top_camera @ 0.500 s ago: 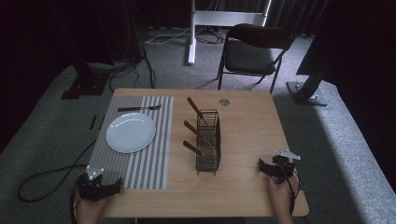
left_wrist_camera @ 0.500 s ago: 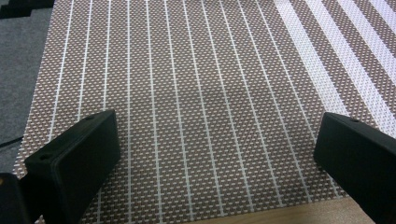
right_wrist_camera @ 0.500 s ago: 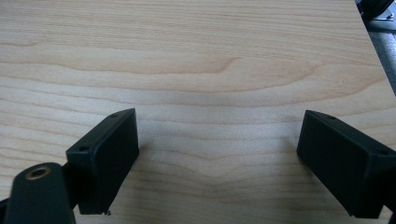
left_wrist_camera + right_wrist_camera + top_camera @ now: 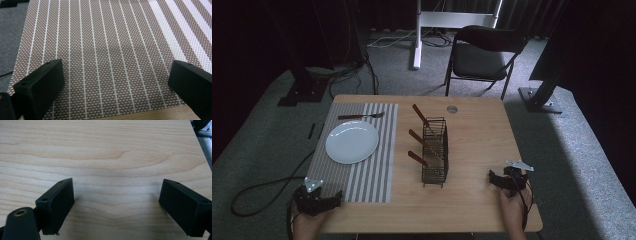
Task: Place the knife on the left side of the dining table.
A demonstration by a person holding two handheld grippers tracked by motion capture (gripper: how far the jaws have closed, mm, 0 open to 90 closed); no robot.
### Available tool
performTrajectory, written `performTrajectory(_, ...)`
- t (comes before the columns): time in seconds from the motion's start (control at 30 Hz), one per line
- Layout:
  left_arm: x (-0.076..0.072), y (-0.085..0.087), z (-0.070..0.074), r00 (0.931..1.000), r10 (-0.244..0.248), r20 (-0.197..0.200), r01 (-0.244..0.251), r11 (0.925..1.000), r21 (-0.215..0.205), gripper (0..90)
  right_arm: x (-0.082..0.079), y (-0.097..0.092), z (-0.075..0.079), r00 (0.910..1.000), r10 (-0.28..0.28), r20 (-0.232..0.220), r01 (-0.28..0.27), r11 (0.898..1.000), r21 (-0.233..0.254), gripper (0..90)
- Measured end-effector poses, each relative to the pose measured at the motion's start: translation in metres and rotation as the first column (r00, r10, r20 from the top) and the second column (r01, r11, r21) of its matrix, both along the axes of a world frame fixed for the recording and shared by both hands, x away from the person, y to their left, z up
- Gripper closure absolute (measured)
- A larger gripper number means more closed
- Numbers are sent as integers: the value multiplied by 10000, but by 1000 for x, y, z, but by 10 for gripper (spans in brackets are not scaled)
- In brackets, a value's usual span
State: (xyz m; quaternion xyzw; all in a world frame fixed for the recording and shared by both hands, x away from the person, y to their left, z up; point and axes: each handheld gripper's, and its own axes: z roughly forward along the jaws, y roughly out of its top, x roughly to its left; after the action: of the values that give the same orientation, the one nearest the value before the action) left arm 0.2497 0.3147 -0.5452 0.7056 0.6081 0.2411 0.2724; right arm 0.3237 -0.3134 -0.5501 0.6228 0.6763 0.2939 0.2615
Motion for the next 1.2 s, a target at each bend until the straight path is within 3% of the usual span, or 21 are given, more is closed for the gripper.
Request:
performTrajectory(0.53,2,3,3,9995,-156,-264,153,9998,-136,15,0,0,0,10000,1,4,-1,10000,2,120)
performTrajectory(0.73,1,3,7,9994,-329,-89,326,9990,-308,37,0,0,0,10000,0,4,0,10000,3,120)
performTrajectory(0.93,0,-5,20,9974,-701,166,704,9972,-233,37,0,0,0,10000,0,3,0,10000,5,120)
performTrajectory(1.07,2,-9,27,9957,-877,300,889,9953,-397,37,0,0,0,10000,3,4,-3,10000,2,120)
performTrajectory(1.2,5,-15,31,9911,-1306,248,1315,9904,-423,38,0,0,0,10000,2,3,-2,10000,6,120)
